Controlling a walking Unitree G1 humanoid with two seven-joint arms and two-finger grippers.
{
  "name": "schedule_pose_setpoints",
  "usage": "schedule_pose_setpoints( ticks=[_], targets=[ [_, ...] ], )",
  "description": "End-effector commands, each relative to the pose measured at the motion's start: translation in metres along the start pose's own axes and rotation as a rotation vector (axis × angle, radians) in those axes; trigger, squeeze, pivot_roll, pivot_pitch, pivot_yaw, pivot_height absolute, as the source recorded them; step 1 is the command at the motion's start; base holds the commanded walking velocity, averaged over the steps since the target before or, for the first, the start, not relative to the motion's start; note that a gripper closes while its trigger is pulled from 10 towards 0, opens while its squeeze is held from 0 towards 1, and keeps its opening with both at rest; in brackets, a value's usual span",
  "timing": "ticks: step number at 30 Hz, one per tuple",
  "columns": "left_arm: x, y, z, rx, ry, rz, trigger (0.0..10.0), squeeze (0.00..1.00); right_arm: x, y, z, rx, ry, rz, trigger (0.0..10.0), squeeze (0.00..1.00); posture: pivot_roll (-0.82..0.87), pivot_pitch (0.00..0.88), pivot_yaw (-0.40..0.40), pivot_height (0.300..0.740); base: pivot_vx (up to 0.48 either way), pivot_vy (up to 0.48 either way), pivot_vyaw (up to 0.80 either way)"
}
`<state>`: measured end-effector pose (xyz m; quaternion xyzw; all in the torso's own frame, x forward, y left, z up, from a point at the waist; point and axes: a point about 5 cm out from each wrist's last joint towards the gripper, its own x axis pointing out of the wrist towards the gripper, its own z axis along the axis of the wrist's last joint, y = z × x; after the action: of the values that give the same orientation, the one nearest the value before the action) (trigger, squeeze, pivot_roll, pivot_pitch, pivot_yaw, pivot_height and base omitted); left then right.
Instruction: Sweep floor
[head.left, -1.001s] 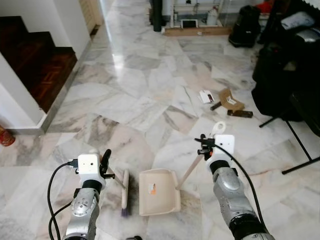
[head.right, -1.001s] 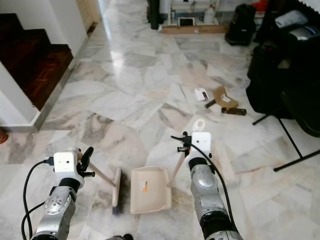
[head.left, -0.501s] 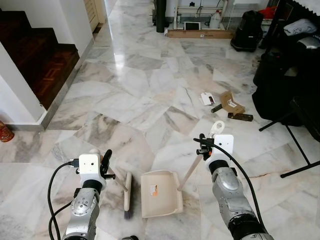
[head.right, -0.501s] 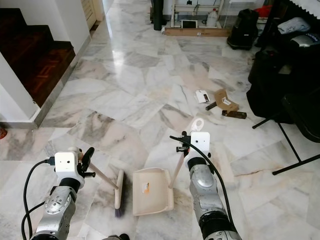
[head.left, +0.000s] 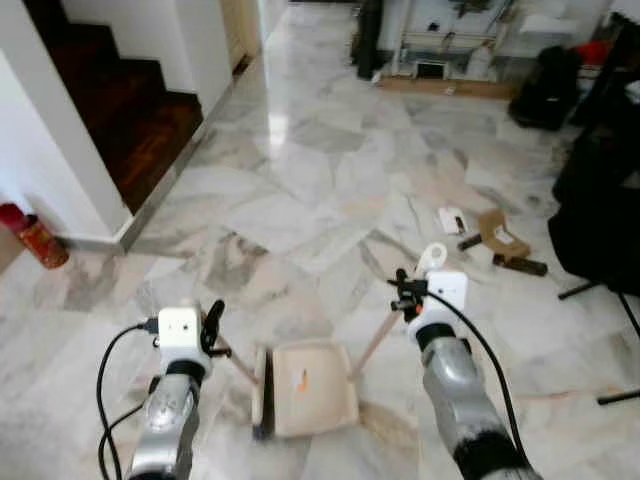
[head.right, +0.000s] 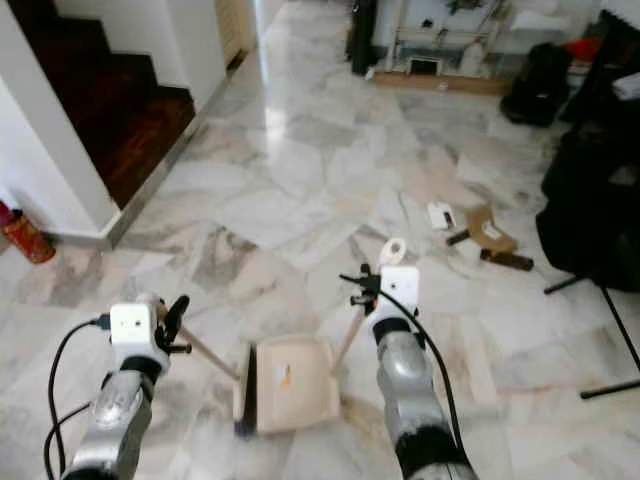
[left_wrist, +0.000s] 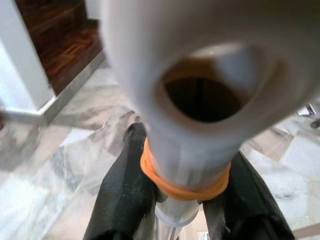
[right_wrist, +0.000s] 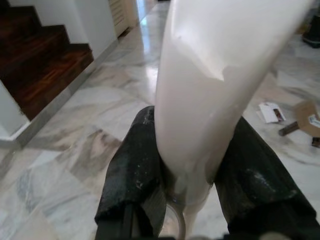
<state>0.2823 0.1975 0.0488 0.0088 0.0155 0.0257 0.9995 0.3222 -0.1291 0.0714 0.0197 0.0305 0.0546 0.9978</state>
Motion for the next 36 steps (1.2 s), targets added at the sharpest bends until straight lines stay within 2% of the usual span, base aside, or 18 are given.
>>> schedule_pose_setpoints(
  ticks=[1,5,22,36],
  targets=[
    [0.005,-0.004,0.01,-0.012,-0.049,-0.011,10.0,0.0,0.0,-0.007,0.008,-0.005,-0.054,-0.017,10.0,0.0,0.0,0.0,0.01,0.74,0.349,0.0,0.69],
    [0.006,-0.004,0.011,-0.012,-0.053,-0.011,10.0,0.0,0.0,-0.007,0.008,-0.003,-0.059,-0.012,10.0,0.0,0.0,0.0,0.008,0.74,0.347,0.0,0.77],
    [0.011,-0.005,0.017,-0.023,-0.071,0.005,10.0,0.0,0.0,-0.011,0.012,0.019,-0.079,-0.008,10.0,0.0,0.0,0.066,-0.012,0.74,0.351,0.0,0.0],
    [0.013,-0.008,0.018,-0.03,-0.074,0.005,10.0,0.0,0.004,-0.009,0.018,0.02,-0.096,0.007,10.0,0.0,0.0,0.084,-0.018,0.74,0.36,0.0,0.0]
  ],
)
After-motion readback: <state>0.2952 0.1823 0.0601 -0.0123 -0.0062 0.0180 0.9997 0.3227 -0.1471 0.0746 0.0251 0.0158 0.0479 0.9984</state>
